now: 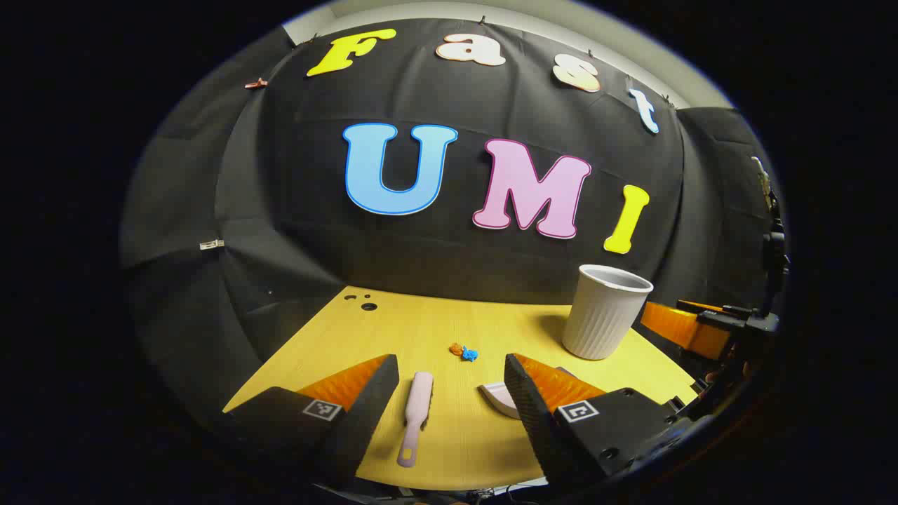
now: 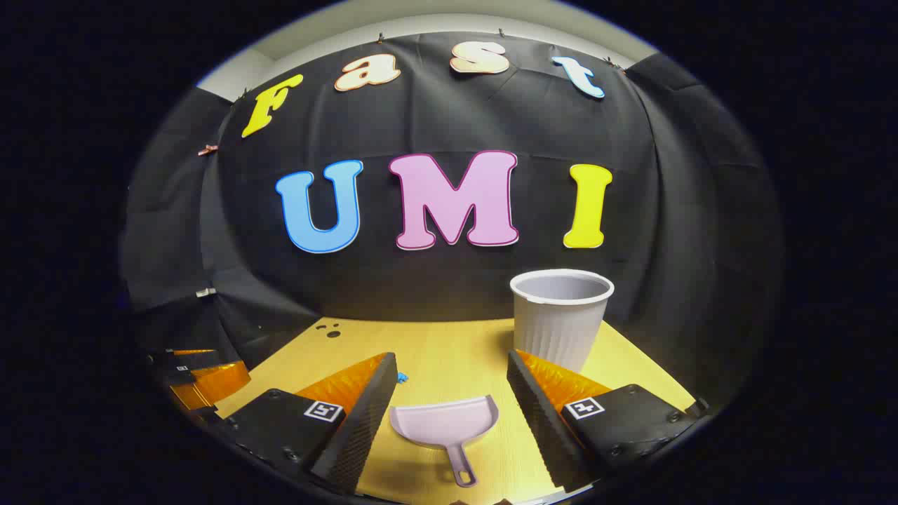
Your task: Pick up the small broom and dustpan from the desktop, sweep the trash into the dustpan with the broom, and then empty the trash into the garbage bin.
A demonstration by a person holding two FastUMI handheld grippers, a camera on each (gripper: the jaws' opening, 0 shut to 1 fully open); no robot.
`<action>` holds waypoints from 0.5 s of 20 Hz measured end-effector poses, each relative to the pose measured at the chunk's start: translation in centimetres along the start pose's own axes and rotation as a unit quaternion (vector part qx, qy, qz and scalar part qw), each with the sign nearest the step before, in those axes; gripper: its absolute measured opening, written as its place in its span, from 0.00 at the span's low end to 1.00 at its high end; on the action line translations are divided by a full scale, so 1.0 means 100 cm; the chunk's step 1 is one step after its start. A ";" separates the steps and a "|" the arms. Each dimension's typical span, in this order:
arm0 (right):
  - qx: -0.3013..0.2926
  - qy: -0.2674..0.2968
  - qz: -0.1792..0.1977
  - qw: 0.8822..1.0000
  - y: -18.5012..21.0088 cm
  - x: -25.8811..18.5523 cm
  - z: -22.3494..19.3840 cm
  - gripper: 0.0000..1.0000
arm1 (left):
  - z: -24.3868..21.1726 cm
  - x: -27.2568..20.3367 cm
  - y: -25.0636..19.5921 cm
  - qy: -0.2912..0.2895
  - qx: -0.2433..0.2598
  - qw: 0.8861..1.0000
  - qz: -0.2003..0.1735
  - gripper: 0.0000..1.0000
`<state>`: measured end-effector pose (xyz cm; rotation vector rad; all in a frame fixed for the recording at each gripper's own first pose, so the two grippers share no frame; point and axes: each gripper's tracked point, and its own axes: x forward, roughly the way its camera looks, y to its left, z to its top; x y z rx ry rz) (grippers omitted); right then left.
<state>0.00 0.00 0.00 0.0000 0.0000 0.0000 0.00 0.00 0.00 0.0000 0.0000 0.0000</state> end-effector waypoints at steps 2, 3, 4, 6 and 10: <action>0.003 0.001 0.001 1.000 0.001 -0.001 0.000 0.99 | -0.003 0.000 -0.004 0.004 -0.003 1.000 -0.005 0.96; 0.003 0.002 0.000 1.000 0.000 -0.001 -0.002 0.98 | -0.005 0.001 -0.005 0.005 0.002 1.000 -0.006 0.96; 0.003 0.006 -0.001 1.000 -0.001 0.001 -0.003 0.98 | -0.004 0.002 -0.005 0.004 0.009 1.000 -0.005 0.96; 0.006 0.013 0.001 1.000 -0.002 0.007 -0.007 0.98 | -0.003 0.003 -0.005 0.003 0.011 1.000 -0.006 0.96; 0.019 0.038 0.002 0.999 -0.001 0.012 -0.017 0.98 | -0.007 0.007 -0.009 0.010 0.006 1.000 -0.017 0.96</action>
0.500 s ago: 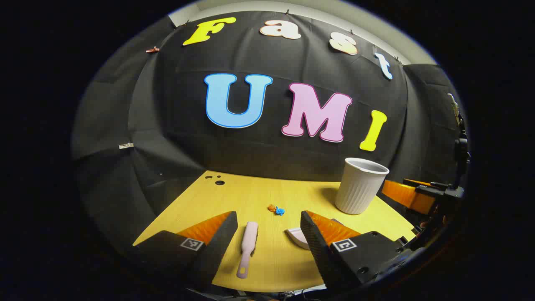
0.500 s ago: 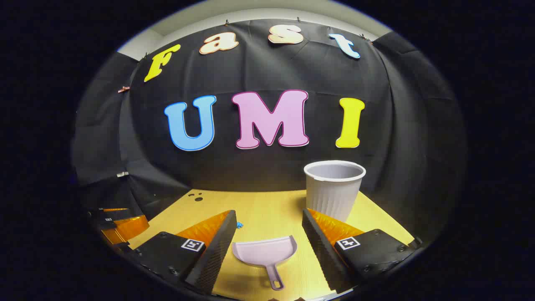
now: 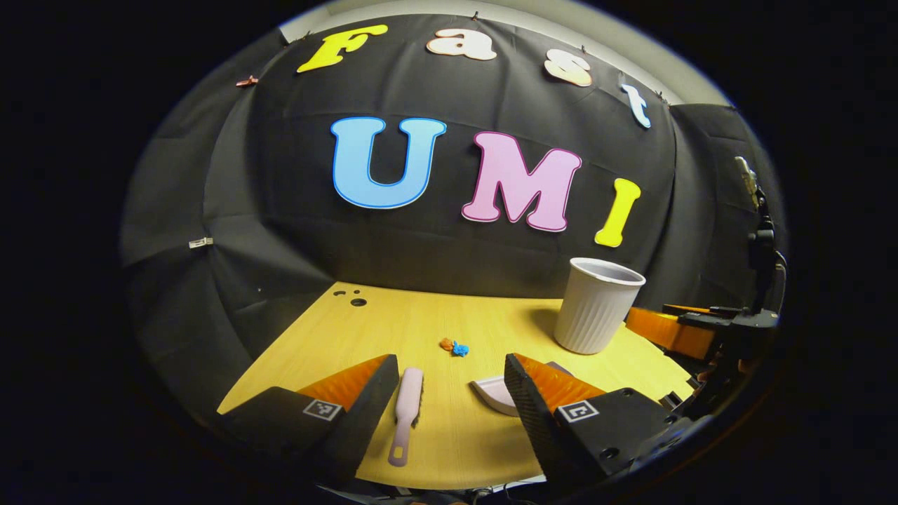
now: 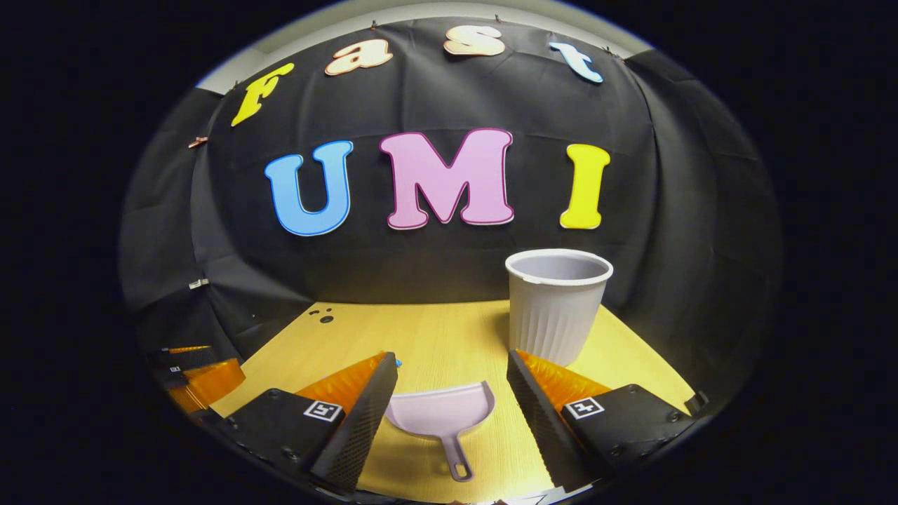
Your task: Pick up the small broom and dustpan from the desktop, sweep the trash into the dustpan with the broom, and then empty the trash into the garbage bin.
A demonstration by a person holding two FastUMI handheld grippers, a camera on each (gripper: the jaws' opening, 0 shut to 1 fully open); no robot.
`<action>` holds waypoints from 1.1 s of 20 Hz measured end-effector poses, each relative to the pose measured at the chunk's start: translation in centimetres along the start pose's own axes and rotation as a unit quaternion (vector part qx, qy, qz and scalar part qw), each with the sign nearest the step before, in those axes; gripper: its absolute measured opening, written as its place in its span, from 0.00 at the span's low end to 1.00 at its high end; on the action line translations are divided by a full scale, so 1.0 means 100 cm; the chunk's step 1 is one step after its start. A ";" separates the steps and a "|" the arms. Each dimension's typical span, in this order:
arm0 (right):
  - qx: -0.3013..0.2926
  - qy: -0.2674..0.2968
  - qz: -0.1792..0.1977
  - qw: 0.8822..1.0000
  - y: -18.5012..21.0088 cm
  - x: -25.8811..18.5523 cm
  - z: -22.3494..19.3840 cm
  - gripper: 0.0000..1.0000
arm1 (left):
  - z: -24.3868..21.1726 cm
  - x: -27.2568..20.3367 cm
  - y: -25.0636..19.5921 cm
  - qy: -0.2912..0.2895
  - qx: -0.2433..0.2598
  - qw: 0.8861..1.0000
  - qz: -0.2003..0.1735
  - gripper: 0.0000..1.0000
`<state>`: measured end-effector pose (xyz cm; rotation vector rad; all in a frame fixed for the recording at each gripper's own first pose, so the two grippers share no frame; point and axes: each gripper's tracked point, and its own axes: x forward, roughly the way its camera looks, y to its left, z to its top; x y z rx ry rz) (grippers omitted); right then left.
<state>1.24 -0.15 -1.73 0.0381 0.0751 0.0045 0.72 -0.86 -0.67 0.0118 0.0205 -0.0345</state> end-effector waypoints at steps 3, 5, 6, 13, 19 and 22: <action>-0.006 0.008 0.007 1.000 0.003 0.007 -0.003 0.99 | -0.002 0.006 0.003 0.003 0.000 1.000 0.005 0.96; -0.010 0.012 0.013 1.000 0.004 0.010 -0.005 0.99 | -0.004 0.011 0.009 0.007 0.002 1.000 0.009 0.96; -0.012 0.012 0.015 1.000 0.005 0.012 -0.004 0.99 | -0.003 0.013 0.011 0.010 0.000 1.000 0.011 0.96; -0.016 0.025 0.018 0.999 0.000 0.031 -0.010 0.99 | -0.022 0.038 0.029 0.051 -0.002 0.998 0.021 0.96; -0.013 0.051 0.015 0.998 -0.012 0.045 -0.023 0.99 | -0.071 0.067 0.048 0.147 -0.034 0.988 0.038 0.96; -0.015 0.065 0.014 0.998 -0.017 0.047 -0.031 0.99 | -0.109 0.081 0.059 0.217 -0.048 0.974 0.049 0.96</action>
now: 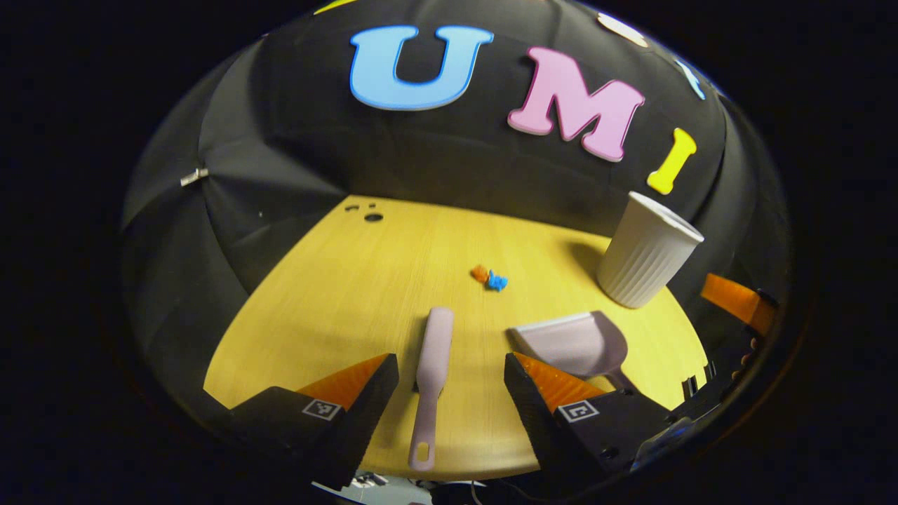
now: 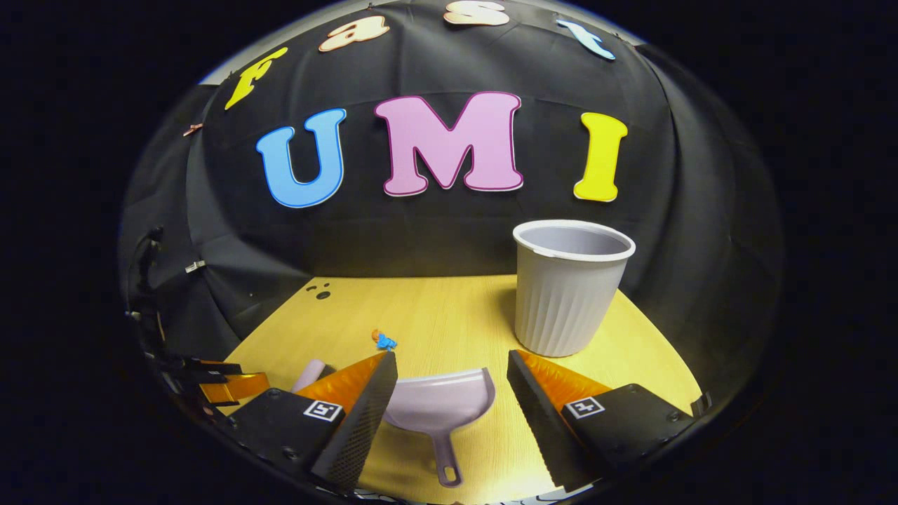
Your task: Pick up the small broom and dustpan from the desktop, sweep the trash into the dustpan with the broom, and then empty the trash into the garbage bin.
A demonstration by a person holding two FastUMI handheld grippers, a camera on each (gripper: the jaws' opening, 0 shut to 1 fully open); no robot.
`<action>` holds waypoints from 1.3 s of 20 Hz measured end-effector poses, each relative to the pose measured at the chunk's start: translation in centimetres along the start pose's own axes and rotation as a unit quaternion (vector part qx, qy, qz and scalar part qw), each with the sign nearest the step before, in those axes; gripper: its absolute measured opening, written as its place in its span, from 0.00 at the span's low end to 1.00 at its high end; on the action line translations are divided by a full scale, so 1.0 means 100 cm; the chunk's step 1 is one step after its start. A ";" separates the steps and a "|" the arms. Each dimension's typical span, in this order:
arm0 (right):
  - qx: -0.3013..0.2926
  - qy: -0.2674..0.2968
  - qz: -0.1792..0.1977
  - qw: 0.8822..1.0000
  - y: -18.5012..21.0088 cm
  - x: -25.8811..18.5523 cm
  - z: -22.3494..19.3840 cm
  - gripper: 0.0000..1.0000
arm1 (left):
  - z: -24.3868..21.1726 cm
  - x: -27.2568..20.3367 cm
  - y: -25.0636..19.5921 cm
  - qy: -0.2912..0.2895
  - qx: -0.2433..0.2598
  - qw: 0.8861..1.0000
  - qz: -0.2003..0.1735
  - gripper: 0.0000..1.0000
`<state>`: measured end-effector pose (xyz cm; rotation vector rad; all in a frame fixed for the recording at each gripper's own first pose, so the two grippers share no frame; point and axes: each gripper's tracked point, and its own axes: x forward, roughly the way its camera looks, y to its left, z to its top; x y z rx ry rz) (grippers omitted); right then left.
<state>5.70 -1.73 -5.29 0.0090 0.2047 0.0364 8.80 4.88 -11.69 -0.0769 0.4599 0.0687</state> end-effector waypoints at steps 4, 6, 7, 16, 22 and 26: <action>-0.010 0.002 -0.007 1.000 -0.011 0.004 -0.003 0.99 | -0.035 0.040 0.002 0.096 -0.014 0.995 0.004 0.96; -0.013 0.002 -0.015 1.000 -0.019 0.004 -0.005 0.99 | -0.046 0.054 0.005 0.127 0.010 0.992 0.011 0.96; -0.012 0.006 -0.018 1.000 -0.023 0.005 -0.008 0.99 | -0.052 0.064 0.008 0.142 0.020 0.990 0.016 0.96; 0.010 0.031 -0.051 0.998 -0.054 0.009 -0.029 0.99 | -0.082 0.104 0.023 0.223 0.052 0.972 0.054 0.92; 0.006 0.056 -0.037 0.998 -0.055 0.002 -0.046 0.99 | -0.083 0.109 0.022 0.219 0.083 0.971 0.042 0.70; 0.005 0.060 -0.039 0.997 -0.056 -0.001 -0.049 0.99 | -0.082 0.112 0.017 0.191 0.091 0.977 0.039 0.39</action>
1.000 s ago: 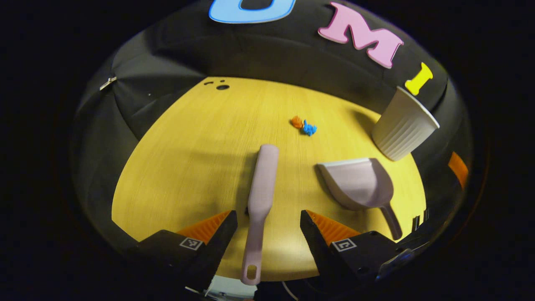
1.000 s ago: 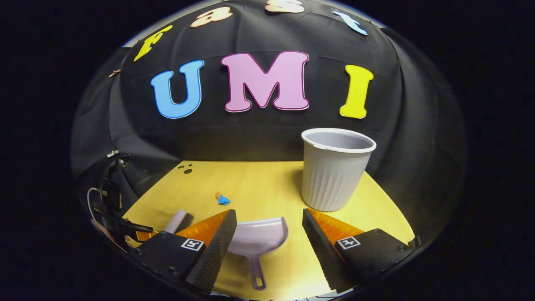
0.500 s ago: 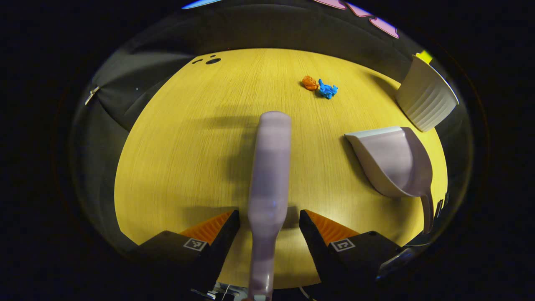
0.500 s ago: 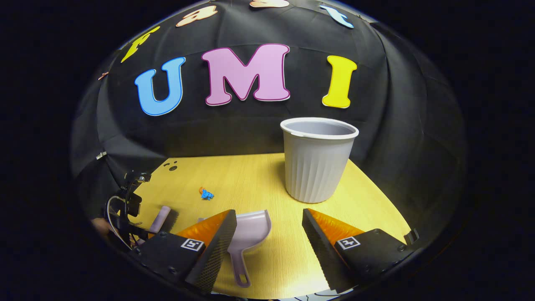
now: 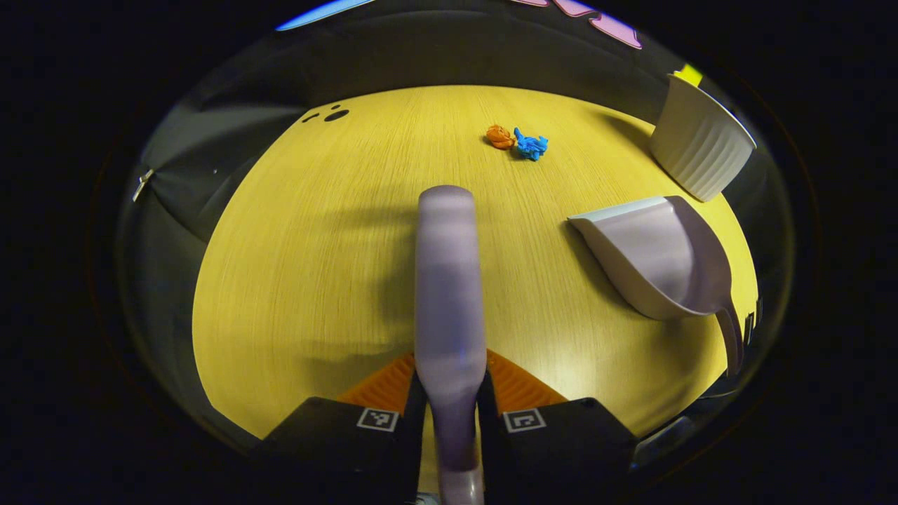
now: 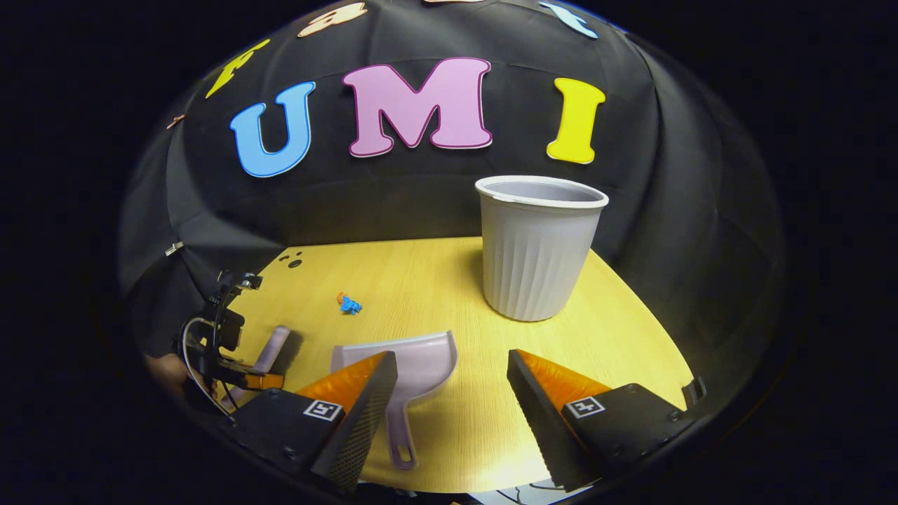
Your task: Pick up the small broom and dustpan from the desktop, sweep the trash into the dustpan with the broom, and then empty the trash into the garbage bin.
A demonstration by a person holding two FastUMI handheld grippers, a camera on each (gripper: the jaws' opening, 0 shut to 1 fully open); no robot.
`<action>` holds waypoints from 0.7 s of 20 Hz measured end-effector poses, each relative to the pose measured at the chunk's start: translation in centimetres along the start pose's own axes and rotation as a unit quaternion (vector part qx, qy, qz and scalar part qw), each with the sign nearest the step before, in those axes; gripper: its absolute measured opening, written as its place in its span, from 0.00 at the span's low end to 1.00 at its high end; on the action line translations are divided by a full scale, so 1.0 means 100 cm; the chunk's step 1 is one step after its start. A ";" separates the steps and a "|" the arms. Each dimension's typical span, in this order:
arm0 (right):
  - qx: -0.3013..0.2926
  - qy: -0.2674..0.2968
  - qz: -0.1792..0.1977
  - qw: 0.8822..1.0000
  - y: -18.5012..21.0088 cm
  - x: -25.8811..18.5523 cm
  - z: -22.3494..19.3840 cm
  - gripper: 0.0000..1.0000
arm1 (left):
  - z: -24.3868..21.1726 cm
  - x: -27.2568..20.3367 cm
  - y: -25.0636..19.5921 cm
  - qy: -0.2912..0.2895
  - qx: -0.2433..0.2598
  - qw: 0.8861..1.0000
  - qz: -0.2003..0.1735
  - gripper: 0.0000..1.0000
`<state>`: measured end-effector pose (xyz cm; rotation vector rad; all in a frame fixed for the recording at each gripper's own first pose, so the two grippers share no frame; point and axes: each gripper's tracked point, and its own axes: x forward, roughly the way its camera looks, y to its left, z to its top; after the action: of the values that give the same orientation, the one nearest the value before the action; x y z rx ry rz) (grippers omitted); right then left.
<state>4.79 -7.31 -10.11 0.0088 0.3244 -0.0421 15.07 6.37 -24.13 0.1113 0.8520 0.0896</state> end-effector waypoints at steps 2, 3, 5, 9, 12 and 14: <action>0.002 0.001 -0.001 1.000 -0.001 0.000 0.000 0.99 | 0.000 0.000 -0.001 -0.008 0.008 1.000 -0.007 0.37; 0.005 0.005 0.000 1.000 0.000 0.001 -0.003 0.99 | -0.001 0.000 0.000 -0.010 0.009 1.000 -0.012 0.37; 0.011 0.015 0.002 1.000 0.001 0.005 -0.008 0.99 | 0.000 0.000 0.000 -0.018 0.004 1.000 -0.025 0.31; 0.022 0.041 0.020 0.999 0.016 0.013 -0.016 0.99 | -0.006 -0.008 0.004 -0.028 -0.034 0.998 -0.036 0.28; 0.024 0.071 0.055 0.996 0.039 0.016 -0.028 0.99 | -0.010 -0.023 0.007 -0.048 -0.058 0.996 -0.048 0.27; 0.016 0.100 0.073 0.992 0.051 0.018 -0.041 0.99 | -0.010 -0.038 0.011 -0.067 -0.070 0.994 -0.057 0.27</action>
<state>5.37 -2.24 -14.52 0.0684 0.5224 0.0987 11.79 7.02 -21.83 -0.0622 0.7140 0.0348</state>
